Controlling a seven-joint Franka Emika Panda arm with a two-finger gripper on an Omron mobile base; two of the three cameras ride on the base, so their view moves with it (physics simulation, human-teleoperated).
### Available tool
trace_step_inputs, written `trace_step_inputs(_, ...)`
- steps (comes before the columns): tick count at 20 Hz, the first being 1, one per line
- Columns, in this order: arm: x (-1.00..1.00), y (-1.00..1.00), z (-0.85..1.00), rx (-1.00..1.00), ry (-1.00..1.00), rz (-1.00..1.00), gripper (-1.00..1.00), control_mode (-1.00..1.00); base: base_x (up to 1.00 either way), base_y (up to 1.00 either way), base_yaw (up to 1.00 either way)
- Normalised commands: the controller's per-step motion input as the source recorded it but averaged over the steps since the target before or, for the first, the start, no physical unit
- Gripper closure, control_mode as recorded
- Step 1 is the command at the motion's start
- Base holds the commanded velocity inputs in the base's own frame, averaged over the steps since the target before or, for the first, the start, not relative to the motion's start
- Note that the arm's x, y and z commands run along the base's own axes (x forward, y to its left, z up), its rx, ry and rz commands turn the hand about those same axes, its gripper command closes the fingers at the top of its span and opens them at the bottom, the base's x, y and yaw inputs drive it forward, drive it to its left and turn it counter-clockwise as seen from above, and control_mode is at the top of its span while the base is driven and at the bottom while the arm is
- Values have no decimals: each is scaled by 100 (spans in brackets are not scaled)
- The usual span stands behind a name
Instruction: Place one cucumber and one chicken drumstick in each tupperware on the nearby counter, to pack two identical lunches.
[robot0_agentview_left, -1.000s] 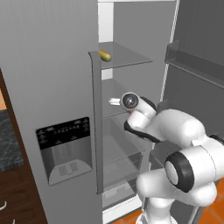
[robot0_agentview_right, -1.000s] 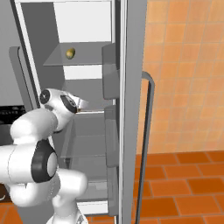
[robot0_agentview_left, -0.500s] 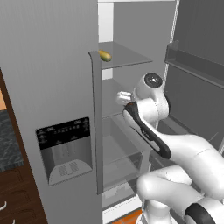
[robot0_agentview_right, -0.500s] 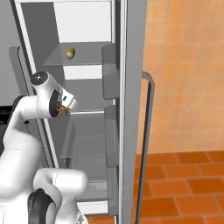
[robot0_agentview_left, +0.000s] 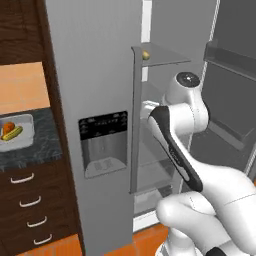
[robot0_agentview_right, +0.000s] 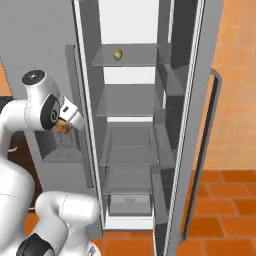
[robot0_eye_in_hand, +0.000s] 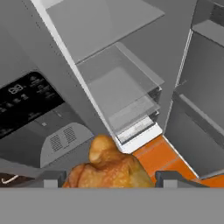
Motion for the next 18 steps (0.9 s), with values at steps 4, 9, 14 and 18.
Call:
trace_step_inputs(4,0,0,0,0,0,0,100,100,-22,100,56)
trace_step_inputs(9,0,0,0,0,0,0,100,100,6,100,39)
trace_step_inputs(14,0,0,0,0,0,0,100,100,47,100,16)
trace_step_inputs(18,0,0,0,0,0,0,100,100,78,100,3)
